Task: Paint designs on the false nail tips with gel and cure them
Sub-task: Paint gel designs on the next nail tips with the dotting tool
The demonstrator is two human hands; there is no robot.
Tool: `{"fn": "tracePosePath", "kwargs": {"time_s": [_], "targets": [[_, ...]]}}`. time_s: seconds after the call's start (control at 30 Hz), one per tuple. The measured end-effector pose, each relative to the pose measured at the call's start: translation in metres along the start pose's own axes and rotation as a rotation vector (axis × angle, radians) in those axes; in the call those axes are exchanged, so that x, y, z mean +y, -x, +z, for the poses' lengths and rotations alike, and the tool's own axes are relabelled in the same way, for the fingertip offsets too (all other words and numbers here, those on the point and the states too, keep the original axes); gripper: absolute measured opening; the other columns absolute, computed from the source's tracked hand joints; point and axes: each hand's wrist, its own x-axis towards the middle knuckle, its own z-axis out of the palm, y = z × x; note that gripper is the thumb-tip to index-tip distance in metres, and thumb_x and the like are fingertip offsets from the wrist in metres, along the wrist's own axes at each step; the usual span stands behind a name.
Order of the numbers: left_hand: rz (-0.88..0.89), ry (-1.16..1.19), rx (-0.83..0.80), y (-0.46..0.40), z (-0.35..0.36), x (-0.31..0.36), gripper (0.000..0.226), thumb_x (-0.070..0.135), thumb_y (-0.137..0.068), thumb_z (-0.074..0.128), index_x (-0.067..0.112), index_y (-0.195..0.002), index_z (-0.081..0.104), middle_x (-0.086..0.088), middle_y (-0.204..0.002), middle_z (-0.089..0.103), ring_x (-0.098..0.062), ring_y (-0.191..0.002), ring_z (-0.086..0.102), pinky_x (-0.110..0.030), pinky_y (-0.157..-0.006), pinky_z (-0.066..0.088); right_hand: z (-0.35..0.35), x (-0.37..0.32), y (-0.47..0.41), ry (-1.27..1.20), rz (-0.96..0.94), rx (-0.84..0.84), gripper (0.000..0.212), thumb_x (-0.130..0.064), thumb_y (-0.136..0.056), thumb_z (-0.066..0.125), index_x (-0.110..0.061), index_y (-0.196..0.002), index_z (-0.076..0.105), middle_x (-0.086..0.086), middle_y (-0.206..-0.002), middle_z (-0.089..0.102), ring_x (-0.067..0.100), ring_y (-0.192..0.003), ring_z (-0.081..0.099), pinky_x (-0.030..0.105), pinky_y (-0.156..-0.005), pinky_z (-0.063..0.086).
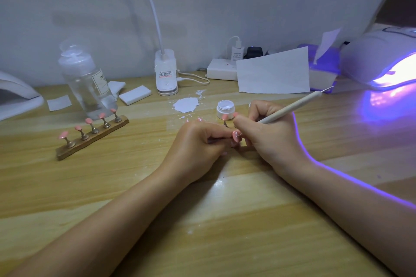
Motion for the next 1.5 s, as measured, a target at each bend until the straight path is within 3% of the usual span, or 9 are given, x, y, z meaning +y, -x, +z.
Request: {"fn": "tracePosePath", "kwargs": {"time_s": [0.13,0.27,0.43,0.67,0.8,1.1,1.2,1.43,1.5], "targets": [[-0.001,-0.002,-0.006,-0.0007,-0.0003,0.0006,0.019,-0.004,-0.08,0.064,0.008,-0.091,0.074,-0.001,-0.079,0.072,0.009,-0.06,0.052,-0.011,-0.06,0.045,-0.0006,0.0004,-0.001,-0.005,0.0,0.037,0.047,0.007,-0.075,0.063,-0.01,-0.045,0.03,-0.005,-0.033,0.037,0.008,-0.034,0.048,0.011,-0.037,0.033],[0.0,0.026,-0.006,-0.0004,-0.0002,0.0004,0.019,-0.003,-0.08,0.065,0.009,-0.093,0.073,-0.002,-0.08,0.072,0.01,-0.062,0.054,-0.009,-0.058,0.045,-0.0014,0.0033,-0.0035,0.021,-0.003,0.043,0.051,0.004,-0.076,0.064,-0.014,-0.043,0.03,-0.006,-0.034,0.035,0.017,-0.042,0.052,0.014,-0.041,0.037],[-0.001,0.015,0.011,-0.0005,-0.0006,-0.0014,0.016,0.001,-0.08,0.066,0.01,-0.09,0.074,0.002,-0.079,0.072,0.002,-0.063,0.056,-0.019,-0.061,0.051,-0.0011,0.0039,-0.0025,0.048,-0.025,0.017,0.051,0.007,-0.077,0.061,-0.014,-0.042,0.031,-0.009,-0.032,0.037,0.021,-0.048,0.051,0.014,-0.041,0.036],[0.002,-0.001,0.008,-0.0006,-0.0006,-0.0024,0.015,0.0,-0.08,0.065,0.01,-0.087,0.075,0.003,-0.081,0.071,-0.002,-0.061,0.056,-0.024,-0.064,0.051,-0.0006,0.0046,-0.0021,0.009,-0.018,-0.007,0.047,0.013,-0.077,0.056,-0.01,-0.044,0.032,-0.008,-0.031,0.042,0.009,-0.035,0.042,0.006,-0.044,0.036],[0.0,-0.01,0.005,-0.0007,-0.0008,-0.0029,0.017,-0.002,-0.08,0.064,0.009,-0.087,0.075,0.001,-0.079,0.072,0.0,-0.06,0.055,-0.024,-0.064,0.051,-0.001,0.0049,-0.0023,0.016,-0.023,-0.008,0.048,0.011,-0.077,0.058,-0.011,-0.044,0.032,-0.009,-0.031,0.042,0.007,-0.034,0.041,0.007,-0.042,0.035],[-0.017,0.024,0.016,-0.0008,-0.0001,-0.0028,0.016,0.001,-0.08,0.066,0.011,-0.089,0.074,0.007,-0.084,0.071,-0.002,-0.062,0.057,-0.028,-0.065,0.052,-0.0012,0.005,-0.0019,0.017,-0.041,-0.008,0.049,0.01,-0.077,0.059,-0.013,-0.042,0.033,-0.009,-0.03,0.042,0.017,-0.041,0.046,0.007,-0.044,0.036],[-0.024,0.021,0.012,-0.0009,0.0002,-0.0032,0.013,0.002,-0.08,0.066,0.009,-0.087,0.075,0.001,-0.081,0.072,-0.008,-0.065,0.059,-0.03,-0.065,0.053,-0.0013,0.0041,-0.0011,0.027,-0.035,-0.018,0.051,0.01,-0.077,0.059,-0.015,-0.04,0.035,-0.008,-0.03,0.043,0.004,-0.033,0.043,0.01,-0.039,0.033],[-0.03,0.059,0.012,-0.001,0.0006,-0.001,0.015,0.002,-0.08,0.066,0.009,-0.091,0.073,0.011,-0.088,0.069,0.003,-0.066,0.058,-0.016,-0.062,0.052,-0.0009,0.0035,-0.0015,0.016,-0.024,-0.024,0.049,0.011,-0.078,0.059,-0.012,-0.042,0.034,-0.008,-0.031,0.043,0.005,-0.033,0.044,0.01,-0.039,0.034],[-0.026,0.047,0.014,-0.001,0.0008,-0.0012,0.015,0.0,-0.08,0.065,0.008,-0.089,0.073,0.008,-0.087,0.07,0.002,-0.064,0.057,-0.019,-0.062,0.052,-0.0009,0.0037,-0.0017,0.016,-0.016,-0.023,0.05,0.011,-0.077,0.059,-0.014,-0.041,0.035,-0.007,-0.033,0.045,0.005,-0.033,0.044,0.01,-0.039,0.034]]}}
